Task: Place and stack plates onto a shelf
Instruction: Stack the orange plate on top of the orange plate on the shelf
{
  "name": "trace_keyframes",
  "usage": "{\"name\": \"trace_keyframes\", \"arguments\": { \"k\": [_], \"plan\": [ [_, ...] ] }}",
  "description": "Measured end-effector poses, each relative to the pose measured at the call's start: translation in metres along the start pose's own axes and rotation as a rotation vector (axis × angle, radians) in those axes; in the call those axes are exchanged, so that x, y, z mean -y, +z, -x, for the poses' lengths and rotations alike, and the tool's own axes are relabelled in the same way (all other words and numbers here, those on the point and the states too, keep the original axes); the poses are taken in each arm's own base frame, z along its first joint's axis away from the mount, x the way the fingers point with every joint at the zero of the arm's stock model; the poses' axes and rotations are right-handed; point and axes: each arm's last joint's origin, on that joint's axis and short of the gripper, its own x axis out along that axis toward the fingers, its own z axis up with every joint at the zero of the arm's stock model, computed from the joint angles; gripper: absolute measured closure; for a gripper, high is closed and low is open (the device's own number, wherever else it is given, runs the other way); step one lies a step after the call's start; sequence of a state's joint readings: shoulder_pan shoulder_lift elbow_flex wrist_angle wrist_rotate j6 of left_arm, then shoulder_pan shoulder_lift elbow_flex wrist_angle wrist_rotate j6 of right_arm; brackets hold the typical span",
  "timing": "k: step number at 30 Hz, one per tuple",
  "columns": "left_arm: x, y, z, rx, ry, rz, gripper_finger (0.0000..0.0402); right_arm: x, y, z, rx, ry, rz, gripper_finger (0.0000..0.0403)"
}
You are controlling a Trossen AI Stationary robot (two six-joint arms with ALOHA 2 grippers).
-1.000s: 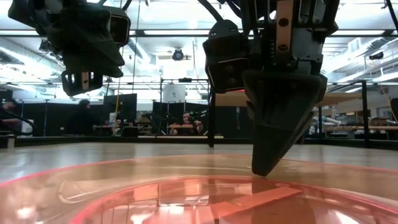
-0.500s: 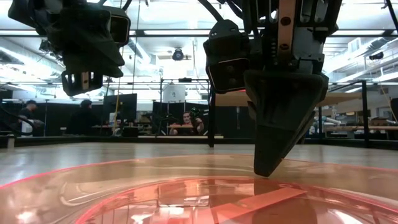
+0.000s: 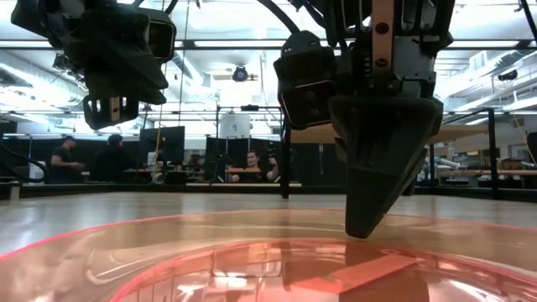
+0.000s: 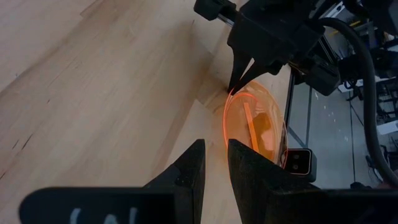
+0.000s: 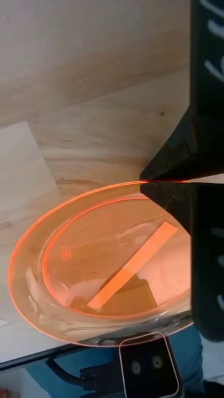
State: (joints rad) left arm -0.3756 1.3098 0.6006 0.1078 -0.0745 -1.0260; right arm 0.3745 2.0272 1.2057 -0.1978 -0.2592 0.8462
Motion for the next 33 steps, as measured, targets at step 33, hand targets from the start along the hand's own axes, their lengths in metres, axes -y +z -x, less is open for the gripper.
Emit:
{"name": "trace_keyframes", "arguments": {
  "k": [33],
  "plan": [
    [-0.001, 0.000, 0.000, -0.004, 0.007, -0.044, 0.0326, 0.010, 0.014, 0.160, 0.102, -0.062, -0.119, 0.0398]
  ]
}}
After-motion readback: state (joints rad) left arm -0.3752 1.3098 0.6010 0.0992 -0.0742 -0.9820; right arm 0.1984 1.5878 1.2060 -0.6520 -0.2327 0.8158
